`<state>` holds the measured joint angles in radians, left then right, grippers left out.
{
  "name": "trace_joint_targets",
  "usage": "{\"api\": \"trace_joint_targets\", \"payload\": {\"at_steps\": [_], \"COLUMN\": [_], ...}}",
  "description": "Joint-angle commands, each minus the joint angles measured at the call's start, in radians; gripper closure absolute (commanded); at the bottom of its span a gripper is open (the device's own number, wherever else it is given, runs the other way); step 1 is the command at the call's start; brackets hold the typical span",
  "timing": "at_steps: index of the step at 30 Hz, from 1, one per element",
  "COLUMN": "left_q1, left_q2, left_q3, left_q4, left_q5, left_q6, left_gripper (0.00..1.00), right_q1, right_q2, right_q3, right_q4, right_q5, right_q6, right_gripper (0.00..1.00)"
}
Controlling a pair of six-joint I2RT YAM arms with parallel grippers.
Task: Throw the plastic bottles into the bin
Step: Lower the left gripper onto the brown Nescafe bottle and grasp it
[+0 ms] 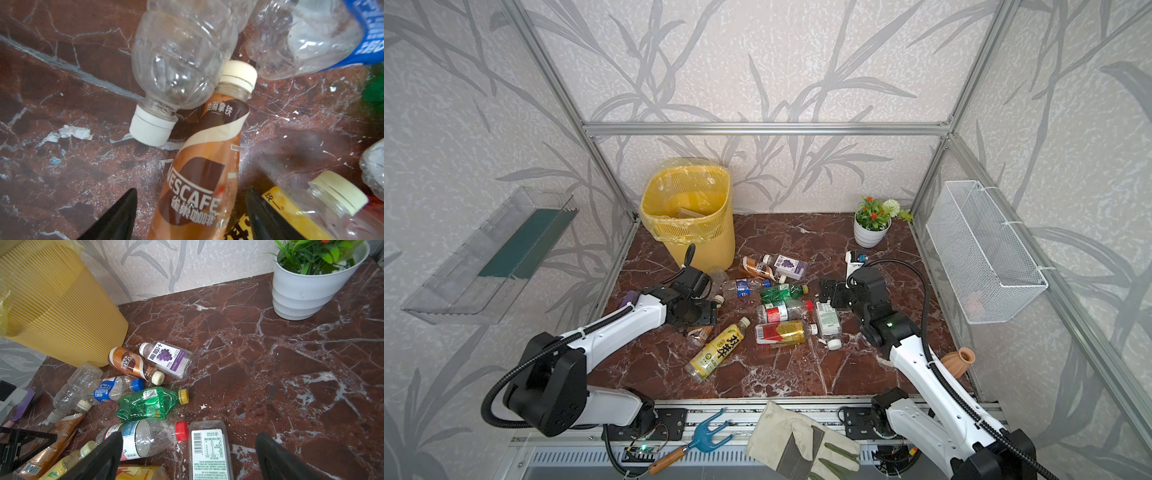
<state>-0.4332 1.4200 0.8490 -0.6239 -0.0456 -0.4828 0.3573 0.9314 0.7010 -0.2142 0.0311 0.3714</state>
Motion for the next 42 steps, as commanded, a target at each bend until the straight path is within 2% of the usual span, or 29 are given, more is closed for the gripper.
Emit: {"api": "trace_joint_targets", "payload": {"at_steps": [1,9,20,25,28,42], "left_q1": [-0.005,-0.006,-0.013,-0.021,-0.026,-0.073], "left_q2": [0.027,0.066,0.110,0.102,0.073,-0.182], "left_q3": [0.013,0.010,0.004,0.000,-0.001,0.070], "left_q4": [0.013,0.030,0.047,0.059,0.054,-0.017], "left_q5": [0.021,0.030,0.026,0.026,0.027,-0.005], "left_q6": [0.020,0.035,0.043,0.043,0.036,0.018], "left_gripper": [0.22,0.28,0.28,0.39,0.45,0.45], "right_q1": [-0.011,-0.026,-0.073,-0.099,-0.109,-0.115], "right_q2": [-0.019,-0.020,-0.024,-0.037,-0.045,-0.046], "right_q3": [-0.009,-0.012,-0.003,-0.012,-0.011,0.005], "right_q4": [0.012,0.023,0.047,0.051,0.048,0.050], "right_q5": [-0.011,-0.033,-0.092,-0.109,-0.112,-0.126], "right_q6": [0.015,0.033,0.051,0.059,0.058,0.058], "right_gripper": [0.00,0.00,0.00,0.00,0.00,0.02]}}
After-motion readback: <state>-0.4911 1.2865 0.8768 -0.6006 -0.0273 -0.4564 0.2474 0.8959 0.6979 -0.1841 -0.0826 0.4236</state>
